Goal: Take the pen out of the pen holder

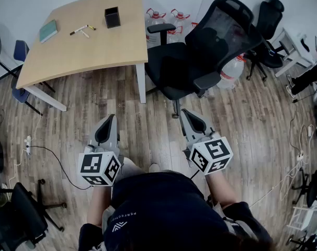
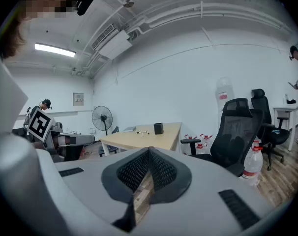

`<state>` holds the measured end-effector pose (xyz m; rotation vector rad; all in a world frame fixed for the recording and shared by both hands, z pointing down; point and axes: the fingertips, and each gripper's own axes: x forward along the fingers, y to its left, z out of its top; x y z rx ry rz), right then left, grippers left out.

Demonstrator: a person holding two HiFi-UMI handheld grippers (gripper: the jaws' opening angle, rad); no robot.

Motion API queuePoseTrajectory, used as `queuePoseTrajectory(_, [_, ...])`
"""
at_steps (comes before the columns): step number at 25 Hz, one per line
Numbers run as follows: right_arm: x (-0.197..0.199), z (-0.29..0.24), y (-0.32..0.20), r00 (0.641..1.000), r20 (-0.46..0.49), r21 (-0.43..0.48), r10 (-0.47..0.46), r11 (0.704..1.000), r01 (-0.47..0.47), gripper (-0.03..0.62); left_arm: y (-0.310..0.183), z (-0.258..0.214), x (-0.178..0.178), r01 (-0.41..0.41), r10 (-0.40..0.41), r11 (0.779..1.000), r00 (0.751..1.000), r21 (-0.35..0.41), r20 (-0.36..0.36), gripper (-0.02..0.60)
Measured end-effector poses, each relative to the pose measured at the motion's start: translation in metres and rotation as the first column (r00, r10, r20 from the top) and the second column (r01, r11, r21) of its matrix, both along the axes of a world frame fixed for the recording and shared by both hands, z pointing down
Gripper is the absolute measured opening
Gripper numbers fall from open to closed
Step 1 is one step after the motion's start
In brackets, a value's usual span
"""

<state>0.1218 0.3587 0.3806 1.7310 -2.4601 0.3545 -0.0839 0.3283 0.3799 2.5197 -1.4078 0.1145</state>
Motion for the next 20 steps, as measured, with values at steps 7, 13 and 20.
queuePoseTrajectory(7, [0.005, 0.003, 0.013, 1.000, 0.020, -0.017, -0.007, 1.000, 0.007, 0.003, 0.012, -0.004, 0.005, -0.003, 0.003, 1.000, 1.000, -0.003, 0.009, 0.006])
queuePoseTrajectory(13, [0.010, 0.008, 0.016, 0.999, 0.036, -0.020, 0.014, 1.000, -0.014, 0.003, 0.010, -0.002, 0.010, -0.040, 0.040, 0.999, 0.999, -0.010, 0.021, 0.006])
queuePoseTrajectory(20, [0.011, 0.012, 0.026, 0.999, 0.034, -0.054, 0.008, 0.999, -0.006, 0.003, 0.009, 0.003, 0.016, -0.040, 0.041, 0.999, 0.998, -0.031, 0.038, 0.006])
